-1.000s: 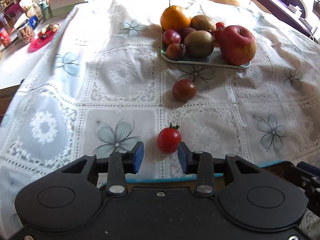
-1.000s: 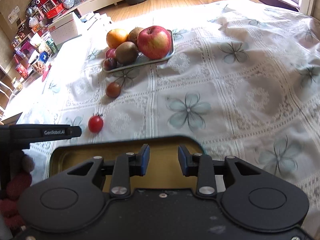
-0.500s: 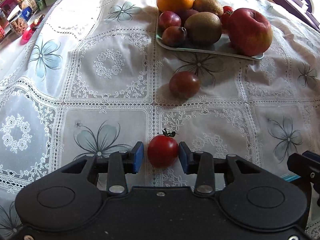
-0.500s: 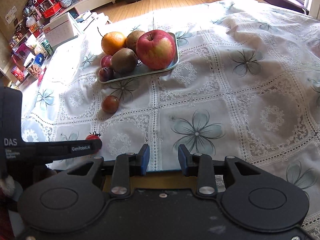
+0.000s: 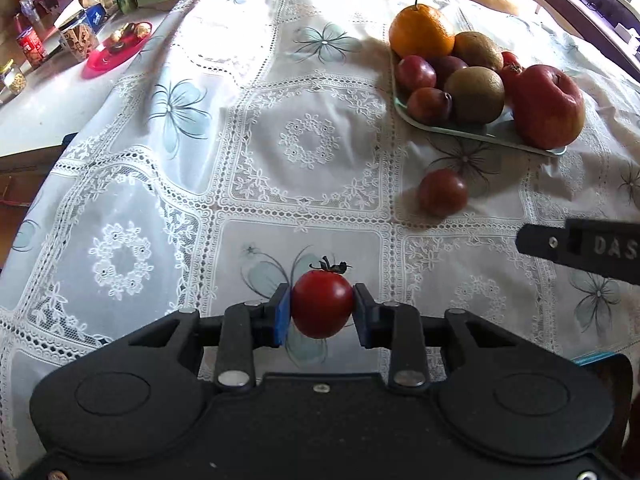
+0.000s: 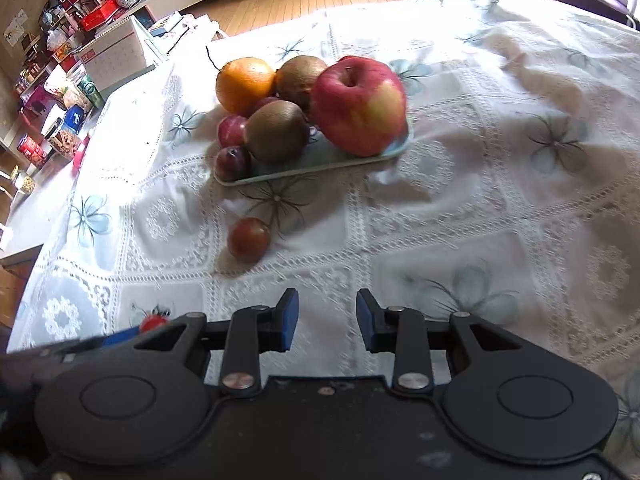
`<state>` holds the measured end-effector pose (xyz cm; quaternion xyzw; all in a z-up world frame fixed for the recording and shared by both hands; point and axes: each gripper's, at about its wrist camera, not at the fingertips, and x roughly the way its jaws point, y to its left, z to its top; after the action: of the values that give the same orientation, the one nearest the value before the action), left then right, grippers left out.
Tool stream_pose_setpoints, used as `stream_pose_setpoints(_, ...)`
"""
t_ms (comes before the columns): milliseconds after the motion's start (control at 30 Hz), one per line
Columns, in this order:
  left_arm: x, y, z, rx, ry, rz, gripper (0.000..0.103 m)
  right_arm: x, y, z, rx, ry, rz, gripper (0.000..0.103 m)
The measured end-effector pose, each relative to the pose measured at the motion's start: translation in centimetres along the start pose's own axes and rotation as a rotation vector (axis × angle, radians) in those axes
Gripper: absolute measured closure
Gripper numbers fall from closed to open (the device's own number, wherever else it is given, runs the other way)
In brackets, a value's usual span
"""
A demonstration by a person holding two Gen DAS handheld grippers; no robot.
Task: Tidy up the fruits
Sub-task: 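Grasp the red tomato with the left tool while the right tool grasps the dark plum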
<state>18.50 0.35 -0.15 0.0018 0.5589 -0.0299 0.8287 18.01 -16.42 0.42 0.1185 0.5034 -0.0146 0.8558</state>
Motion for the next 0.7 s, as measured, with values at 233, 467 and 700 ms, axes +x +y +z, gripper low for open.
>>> stream_pose_setpoints(233, -0.7, 1.6, -0.7, -0.012, -0.015, -0.010, 0.061, 3.3, 3.0, 1.8, 0.046, 0.009, 0.020, 0.060)
stream_pose_setpoints(467, -1.4, 2.6, -1.5, -0.009, -0.031, -0.017, 0.061, 5.9, 4.9, 2.4, 0.075, 0.005, 0.011, 0.058)
stream_pose_setpoints(700, -2.0, 3.0, -2.2, -0.011, -0.035, -0.012, 0.061, 7.5, 5.9, 2.1, 0.062, 0.004, -0.022, 0.064)
